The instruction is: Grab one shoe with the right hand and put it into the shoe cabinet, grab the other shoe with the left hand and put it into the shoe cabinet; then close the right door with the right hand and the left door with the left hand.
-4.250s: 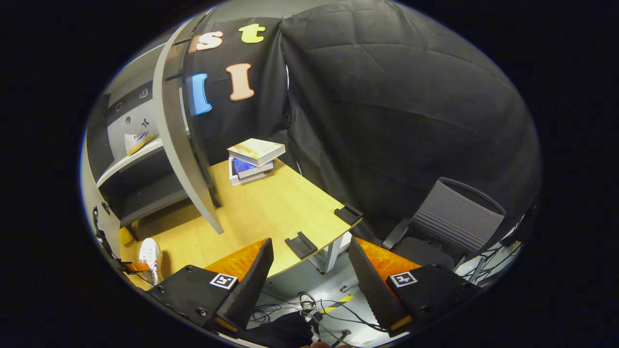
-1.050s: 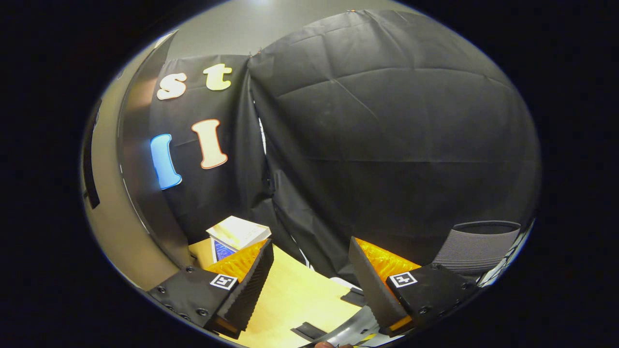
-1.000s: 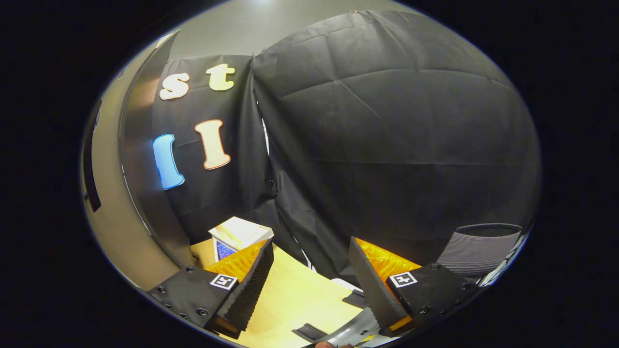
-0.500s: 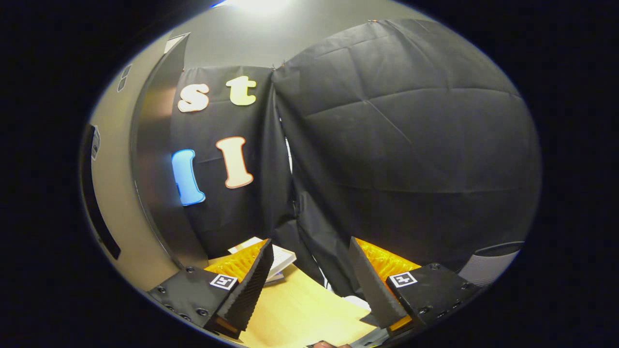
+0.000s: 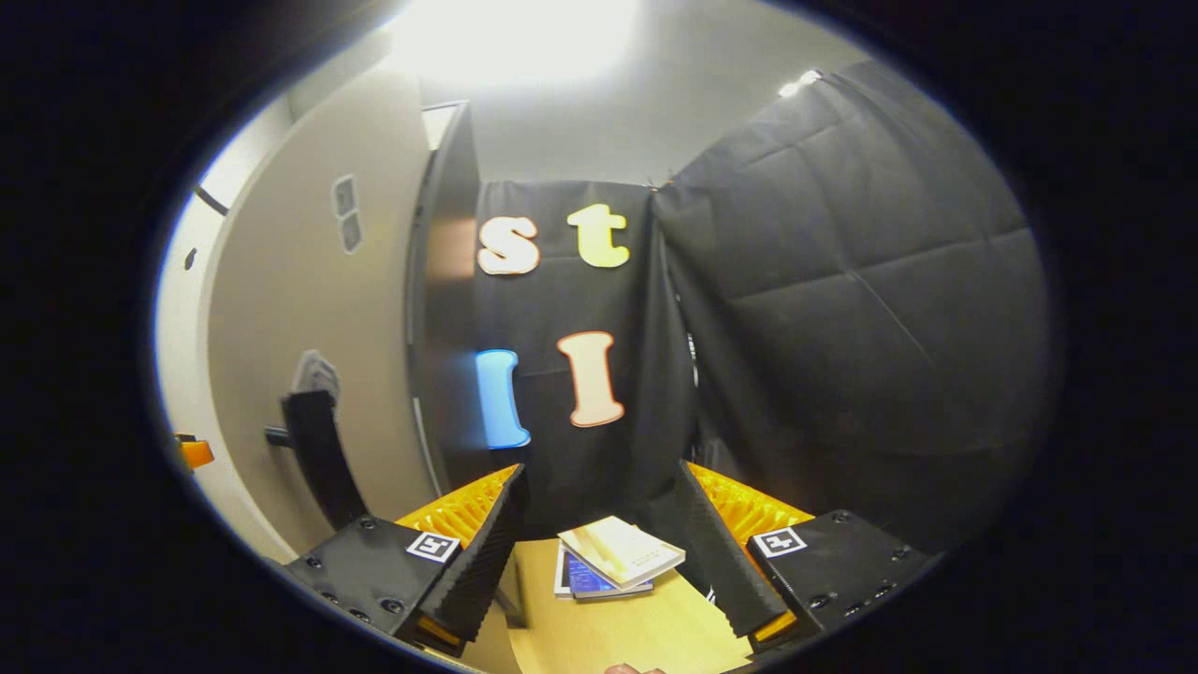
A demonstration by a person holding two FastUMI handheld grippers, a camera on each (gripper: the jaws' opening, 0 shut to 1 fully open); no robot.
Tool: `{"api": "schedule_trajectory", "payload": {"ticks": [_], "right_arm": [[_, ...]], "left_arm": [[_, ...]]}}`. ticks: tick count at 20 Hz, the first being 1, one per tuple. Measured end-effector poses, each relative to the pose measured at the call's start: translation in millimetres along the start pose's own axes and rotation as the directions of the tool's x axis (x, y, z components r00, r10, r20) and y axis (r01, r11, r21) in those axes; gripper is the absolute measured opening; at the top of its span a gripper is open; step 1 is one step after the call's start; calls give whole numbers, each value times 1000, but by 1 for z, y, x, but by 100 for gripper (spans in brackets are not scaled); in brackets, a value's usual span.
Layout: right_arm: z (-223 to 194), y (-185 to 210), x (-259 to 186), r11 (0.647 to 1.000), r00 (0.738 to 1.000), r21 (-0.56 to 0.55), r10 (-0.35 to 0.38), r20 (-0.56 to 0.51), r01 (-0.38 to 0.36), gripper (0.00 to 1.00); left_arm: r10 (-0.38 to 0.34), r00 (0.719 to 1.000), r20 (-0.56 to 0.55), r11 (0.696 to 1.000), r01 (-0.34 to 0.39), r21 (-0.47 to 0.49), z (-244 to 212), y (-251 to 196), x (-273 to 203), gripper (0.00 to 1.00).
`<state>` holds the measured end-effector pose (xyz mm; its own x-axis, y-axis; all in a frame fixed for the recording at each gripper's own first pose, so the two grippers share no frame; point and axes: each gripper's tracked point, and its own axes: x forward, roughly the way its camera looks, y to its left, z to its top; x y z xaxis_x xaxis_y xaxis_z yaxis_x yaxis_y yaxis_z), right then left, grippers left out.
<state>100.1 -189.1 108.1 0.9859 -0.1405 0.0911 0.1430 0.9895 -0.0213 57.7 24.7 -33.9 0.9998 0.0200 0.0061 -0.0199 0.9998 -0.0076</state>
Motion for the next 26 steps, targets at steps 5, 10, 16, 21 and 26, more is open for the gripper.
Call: {"api": "schedule_trajectory", "payload": {"ticks": [5,10,16,21,26], "right_arm": [[3,16,-21,999,1000,-17,27,-9,-27,98],[2,20,-26,999,1000,32,-4,-24,5,97],[14,23,-31,999,999,-14,-33,18,33,97],[13,28,-30,999,999,38,-33,-3,33,97],[11,56,-40,1000,999,16,18,-28,-18,92]], "left_arm": [[-11,1000,-8,1000,11,-20,-1,8,-12,96],[-37,999,-18,999,37,-32,-4,18,-28,94],[8,996,-88,998,-14,-68,-29,46,-50,94],[34,996,-78,997,-40,-73,-31,61,-65,96],[33,998,-62,995,-39,-92,-30,65,-72,96]]}}
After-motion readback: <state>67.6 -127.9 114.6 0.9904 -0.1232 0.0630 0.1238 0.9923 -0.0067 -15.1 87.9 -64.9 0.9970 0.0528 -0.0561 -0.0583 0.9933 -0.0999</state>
